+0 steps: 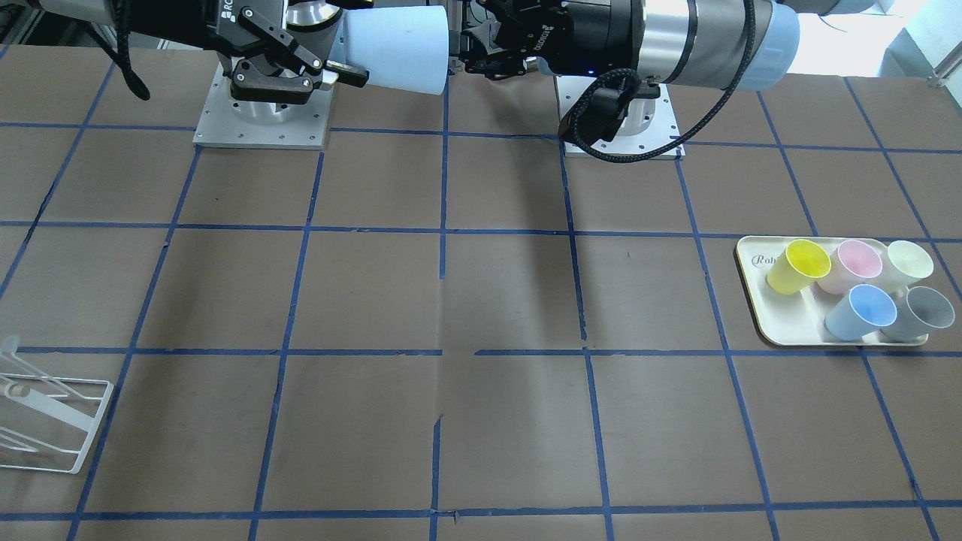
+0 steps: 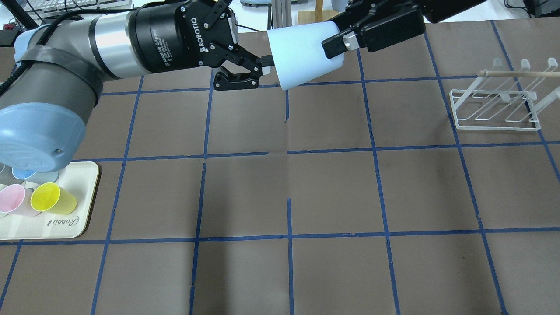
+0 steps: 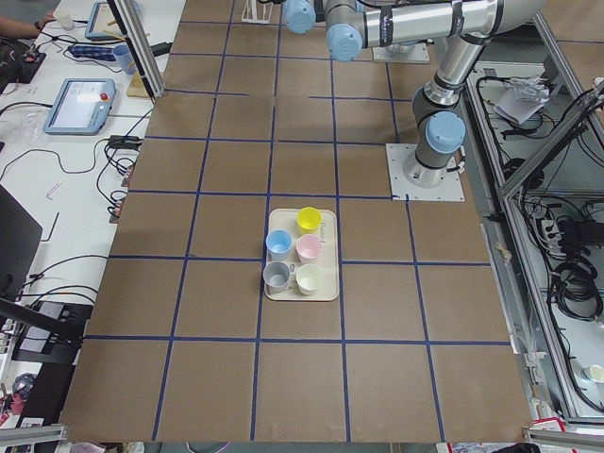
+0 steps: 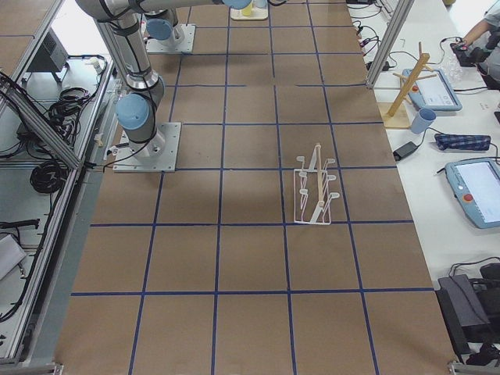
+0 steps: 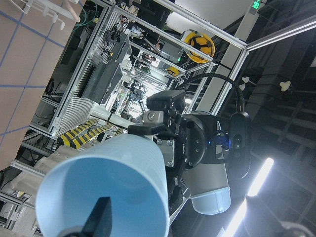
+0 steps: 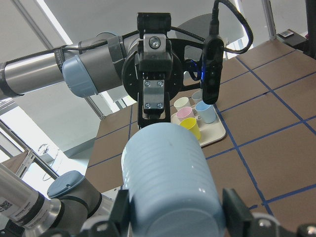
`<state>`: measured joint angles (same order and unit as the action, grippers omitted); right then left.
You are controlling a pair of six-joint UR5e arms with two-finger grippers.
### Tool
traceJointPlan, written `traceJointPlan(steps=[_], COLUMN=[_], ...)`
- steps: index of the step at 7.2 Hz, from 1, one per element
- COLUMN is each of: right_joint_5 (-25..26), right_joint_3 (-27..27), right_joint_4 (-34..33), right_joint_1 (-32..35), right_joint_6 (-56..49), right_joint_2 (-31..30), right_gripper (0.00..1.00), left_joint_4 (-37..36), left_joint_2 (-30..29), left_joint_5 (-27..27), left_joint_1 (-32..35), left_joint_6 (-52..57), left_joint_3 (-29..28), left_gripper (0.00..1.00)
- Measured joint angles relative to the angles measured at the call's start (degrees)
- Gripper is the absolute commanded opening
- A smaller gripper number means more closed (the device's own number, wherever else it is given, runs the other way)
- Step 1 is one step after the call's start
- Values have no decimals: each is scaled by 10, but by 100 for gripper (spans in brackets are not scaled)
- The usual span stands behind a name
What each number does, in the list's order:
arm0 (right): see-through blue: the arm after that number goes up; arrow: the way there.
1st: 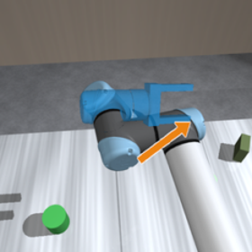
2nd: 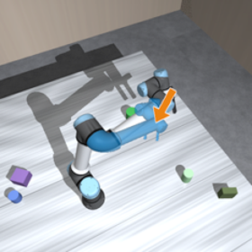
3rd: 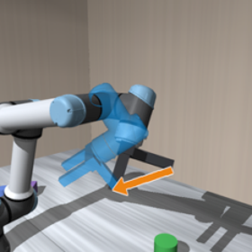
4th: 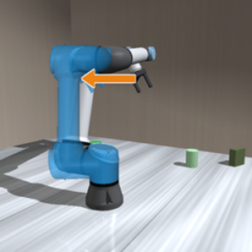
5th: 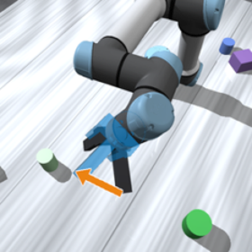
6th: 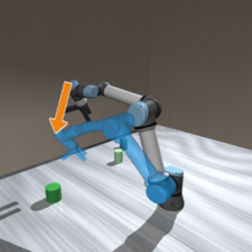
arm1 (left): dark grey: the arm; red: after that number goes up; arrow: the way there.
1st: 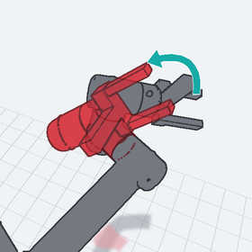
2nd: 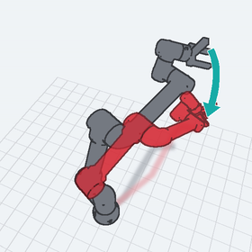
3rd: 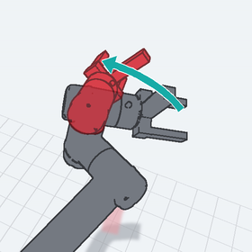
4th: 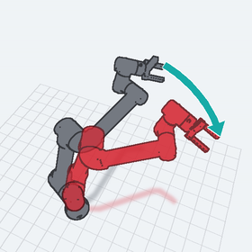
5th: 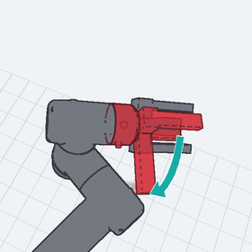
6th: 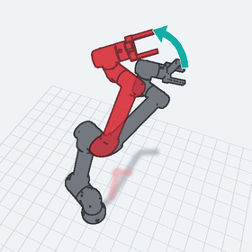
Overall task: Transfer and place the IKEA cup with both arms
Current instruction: 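Bring the cup toward the left gripper while the left gripper reaches its rim, then close the left gripper on the cup rim and open the right gripper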
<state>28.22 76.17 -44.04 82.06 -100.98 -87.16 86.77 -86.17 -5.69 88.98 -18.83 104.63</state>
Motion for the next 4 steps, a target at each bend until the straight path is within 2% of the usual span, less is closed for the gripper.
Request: traceJointPlan(steps=[2,3,4], right_joint_5=[0,0,0], right_joint_3=[-1,-2,-2], right_joint_4=[0,0,0], right_joint_1=[1,1,1], right_joint_6=[5,7,9], right_joint_2=[-1,-1,-2], right_gripper=[34,35,41], left_joint_4=[-4,-8,-9], left_joint_2=[-1,-1,-1], left_joint_5=[-7,-8,-8], left_joint_1=[6,8,9], left_joint_6=[1,2,2], left_joint_3=[0,0,0], left_gripper=[57,52,51])
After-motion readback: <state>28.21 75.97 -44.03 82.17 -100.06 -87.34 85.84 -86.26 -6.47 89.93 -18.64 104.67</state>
